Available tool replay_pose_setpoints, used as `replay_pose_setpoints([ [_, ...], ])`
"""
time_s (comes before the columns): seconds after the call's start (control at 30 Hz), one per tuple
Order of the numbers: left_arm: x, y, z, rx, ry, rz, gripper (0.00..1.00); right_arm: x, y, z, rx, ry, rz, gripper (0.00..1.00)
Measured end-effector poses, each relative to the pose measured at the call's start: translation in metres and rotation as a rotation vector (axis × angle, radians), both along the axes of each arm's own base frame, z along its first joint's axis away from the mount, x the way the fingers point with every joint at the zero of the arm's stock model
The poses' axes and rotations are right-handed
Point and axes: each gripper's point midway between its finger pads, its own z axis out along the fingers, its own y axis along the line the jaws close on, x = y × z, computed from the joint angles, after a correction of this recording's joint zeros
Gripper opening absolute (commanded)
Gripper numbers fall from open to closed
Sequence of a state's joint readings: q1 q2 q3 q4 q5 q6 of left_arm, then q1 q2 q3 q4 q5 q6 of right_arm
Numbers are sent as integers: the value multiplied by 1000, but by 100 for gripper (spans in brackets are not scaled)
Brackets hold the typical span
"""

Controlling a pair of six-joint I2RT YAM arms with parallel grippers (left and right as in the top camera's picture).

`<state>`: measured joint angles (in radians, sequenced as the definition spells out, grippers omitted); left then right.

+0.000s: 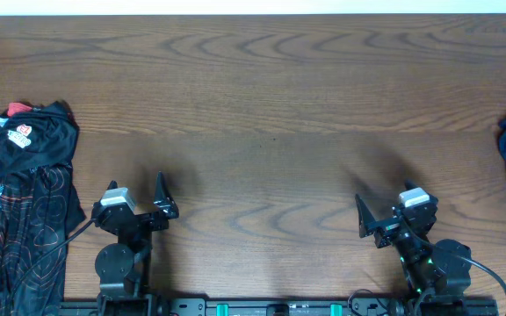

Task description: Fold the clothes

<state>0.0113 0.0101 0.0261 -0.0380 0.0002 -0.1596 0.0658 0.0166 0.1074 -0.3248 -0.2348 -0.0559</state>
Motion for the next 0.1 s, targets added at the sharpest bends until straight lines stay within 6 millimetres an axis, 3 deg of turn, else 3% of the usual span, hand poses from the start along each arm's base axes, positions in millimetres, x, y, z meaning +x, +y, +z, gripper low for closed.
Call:
replay_pose_setpoints([
  [0.1, 0, 0, 0, 0, 0, 0, 98, 0, 0, 0, 0, 0, 0, 99],
])
